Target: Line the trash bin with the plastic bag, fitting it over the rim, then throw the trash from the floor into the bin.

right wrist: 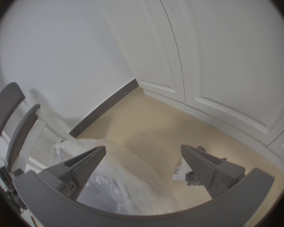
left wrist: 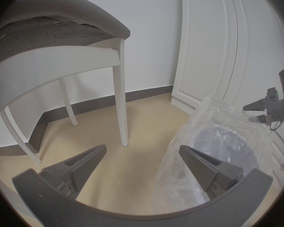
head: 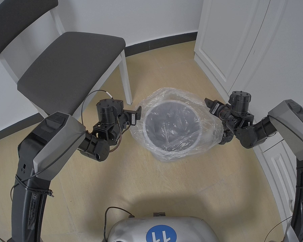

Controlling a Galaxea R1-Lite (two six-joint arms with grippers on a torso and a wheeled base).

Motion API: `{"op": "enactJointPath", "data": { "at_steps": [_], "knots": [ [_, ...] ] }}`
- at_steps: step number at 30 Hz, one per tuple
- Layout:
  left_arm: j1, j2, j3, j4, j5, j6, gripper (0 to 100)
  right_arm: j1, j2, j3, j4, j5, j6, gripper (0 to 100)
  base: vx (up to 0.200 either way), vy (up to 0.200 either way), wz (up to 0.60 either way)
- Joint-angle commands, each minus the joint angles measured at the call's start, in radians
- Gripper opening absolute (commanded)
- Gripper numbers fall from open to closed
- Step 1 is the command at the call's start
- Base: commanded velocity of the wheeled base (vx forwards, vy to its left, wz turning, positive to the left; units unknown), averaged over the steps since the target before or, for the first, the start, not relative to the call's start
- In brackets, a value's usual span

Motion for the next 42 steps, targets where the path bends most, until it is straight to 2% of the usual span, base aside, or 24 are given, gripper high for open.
{"op": "enactJointPath", "data": {
  "at_steps": [1,5,12,17,21,25,30,37,42],
  "knots": [
    [-0.003,-0.008,0.012,-0.01,0.003,-0.001,100,0.018,-0.201,0.215,0.024,0.028,-0.157,100,0.0,0.0,0.0],
    [-0.003,-0.009,0.015,-0.01,0.003,-0.001,100,0.021,-0.198,0.281,0.026,0.058,-0.223,100,0.0,0.0,0.0],
    [-0.005,-0.009,0.021,-0.017,0.003,0.001,100,-0.009,-0.088,0.206,0.037,0.059,-0.235,100,0.0,0.0,0.0],
    [-0.005,-0.008,0.018,-0.017,0.003,0.001,100,-0.019,-0.014,0.125,0.024,0.051,-0.208,100,0.0,0.0,0.0],
    [-0.008,0.006,0.003,-0.017,0.002,0.001,100,-0.008,0.059,0.054,0.018,0.048,-0.145,100,0.0,0.0,0.0],
    [-0.005,0.024,-0.037,-0.017,0.003,-0.002,100,0.024,0.159,-0.062,-0.046,-0.01,-0.062,100,0.0,0.0,0.0],
    [-0.003,0.032,-0.059,-0.017,0.003,-0.01,100,0.01,0.184,-0.09,-0.124,-0.016,-0.051,100,0.0,0.0,0.0],
    [-0.003,0.047,-0.077,-0.017,0.003,-0.013,100,0.007,0.185,-0.095,-0.13,-0.013,-0.05,100,0.0,0.0,0.0],
    [-0.003,0.092,-0.155,-0.016,0.054,-0.013,100,0.004,0.213,-0.124,-0.134,-0.01,-0.044,100,0.0,0.0,0.0]
  ]
}}
